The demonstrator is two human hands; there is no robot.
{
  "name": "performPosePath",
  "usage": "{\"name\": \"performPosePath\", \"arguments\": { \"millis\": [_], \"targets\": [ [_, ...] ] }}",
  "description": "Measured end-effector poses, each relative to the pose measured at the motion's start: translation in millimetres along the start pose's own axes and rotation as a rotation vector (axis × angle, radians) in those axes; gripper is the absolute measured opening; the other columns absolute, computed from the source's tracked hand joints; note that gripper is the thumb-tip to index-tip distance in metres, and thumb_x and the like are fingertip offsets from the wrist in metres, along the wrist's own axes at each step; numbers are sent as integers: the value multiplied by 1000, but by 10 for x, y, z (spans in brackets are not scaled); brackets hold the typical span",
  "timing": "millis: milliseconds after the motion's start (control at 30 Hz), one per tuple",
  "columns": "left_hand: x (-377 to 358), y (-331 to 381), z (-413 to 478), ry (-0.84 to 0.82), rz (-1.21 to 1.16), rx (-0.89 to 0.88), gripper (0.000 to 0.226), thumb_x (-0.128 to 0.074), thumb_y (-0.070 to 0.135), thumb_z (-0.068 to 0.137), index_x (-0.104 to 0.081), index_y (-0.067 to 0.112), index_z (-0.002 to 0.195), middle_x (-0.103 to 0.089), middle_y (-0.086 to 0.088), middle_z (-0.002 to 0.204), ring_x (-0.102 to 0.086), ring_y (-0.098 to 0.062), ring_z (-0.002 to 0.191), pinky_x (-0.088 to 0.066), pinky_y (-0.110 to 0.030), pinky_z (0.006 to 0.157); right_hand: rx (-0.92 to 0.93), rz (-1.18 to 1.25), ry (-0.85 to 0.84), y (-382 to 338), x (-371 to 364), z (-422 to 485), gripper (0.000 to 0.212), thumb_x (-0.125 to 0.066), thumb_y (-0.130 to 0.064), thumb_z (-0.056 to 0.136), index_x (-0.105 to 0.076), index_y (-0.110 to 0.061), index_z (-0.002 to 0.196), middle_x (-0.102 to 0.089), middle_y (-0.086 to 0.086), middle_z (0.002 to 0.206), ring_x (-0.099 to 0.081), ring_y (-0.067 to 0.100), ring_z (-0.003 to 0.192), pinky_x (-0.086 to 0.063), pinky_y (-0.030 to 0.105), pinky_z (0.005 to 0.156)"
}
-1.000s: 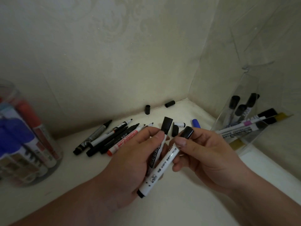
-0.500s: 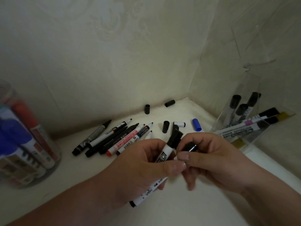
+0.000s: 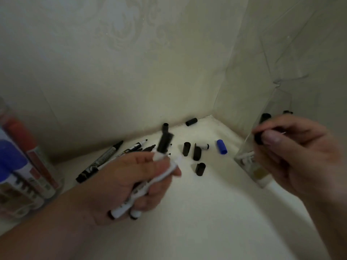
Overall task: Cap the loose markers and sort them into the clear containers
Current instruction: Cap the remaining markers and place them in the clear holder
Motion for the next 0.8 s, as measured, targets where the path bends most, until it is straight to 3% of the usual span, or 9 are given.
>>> {"name": "performPosePath", "arguments": {
  "millis": [67, 133, 200, 300, 400, 500, 633, 700, 800],
  "targets": [
    [66, 77, 56, 173, 94, -79, 37, -48, 27, 101, -71, 17, 75, -52, 1, 57, -40, -13, 40, -33, -23, 38, -45, -382, 37, 132, 20, 18, 9, -83, -24, 77, -76, -23, 83, -59, -5, 55, -47, 16, 42, -38, 22, 43],
    [58, 96, 123, 266, 49, -125, 22, -59, 29, 94, -73, 15, 84, -58, -7, 66, -48, -19, 41, -39, -24, 41, -240, -843, -53, 437, -34, 32, 12, -78, -24, 83, -68, -31, 84, -66, -5, 68, -59, 15, 57, -49, 25, 54],
    [50, 49, 150, 316, 25, -134, 19, -69, 30, 86, -73, 13, 93, -61, -10, 73, -51, -22, 42, -41, -26, 42, -411, -1108, -141, 660, -28, 55, 11, -70, -26, 85, -60, -31, 86, -64, -9, 74, -60, 9, 65, -45, 16, 55],
    [106, 0, 139, 420, 83, -146, 22, -65, 32, 83, -71, 11, 86, -56, -8, 67, -40, -18, 37, -31, -25, 41, -487, -1228, -222, 767, -39, 97, 5, -63, -29, 88, -61, -29, 93, -62, -12, 84, -60, 6, 73, -44, 14, 57],
    [126, -24, 135, 463, 150, -145, 32, -58, 32, 94, -64, 16, 67, -51, -2, 51, -35, -15, 33, -28, -24, 40, -523, -1211, -256, 743, -68, 99, 17, -64, -30, 89, -58, -36, 104, -63, -12, 87, -61, 4, 73, -45, 16, 58],
    [117, -27, 125, 458, 150, -146, 37, -54, 28, 98, -61, 14, 64, -50, -1, 46, -34, -15, 32, -29, -21, 37, -576, -1178, -209, 540, -46, 104, 31, -66, -33, 89, -51, -38, 115, -64, -9, 81, -61, 5, 67, -46, 20, 57],
    [178, -47, 166, 415, 69, -118, 37, -52, 28, 100, -63, 15, 68, -53, -5, 57, -36, -16, 35, -25, -28, 45, -313, -1333, -56, 182, -165, 360, 23, -57, -26, 94, -61, -27, 117, -60, -15, 85, -55, 2, 74, -43, 22, 65],
    [212, -72, 186, 420, 21, -91, 35, -51, 29, 100, -65, 15, 71, -53, -2, 55, -36, -16, 36, -22, -32, 49, -345, -1419, -163, 262, -284, 577, 26, -54, -24, 96, -64, -26, 120, -62, -11, 99, -56, 8, 84, -43, 24, 71],
    [218, -83, 191, 395, -27, -76, 29, -52, 30, 98, -65, 9, 83, -56, -2, 59, -37, -17, 39, -17, -36, 51, -531, -1574, -419, 615, -330, 878, 32, -57, -21, 94, -64, -20, 125, -66, 2, 115, -62, 21, 100, -52, 32, 85]
  ]
}}
Point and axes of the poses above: each hand's wrist, its own z-axis towards the middle knuckle, its own x-axis out of the back of the hand, y = z × x, the point moved 5 cm from there along z, towards the middle knuckle
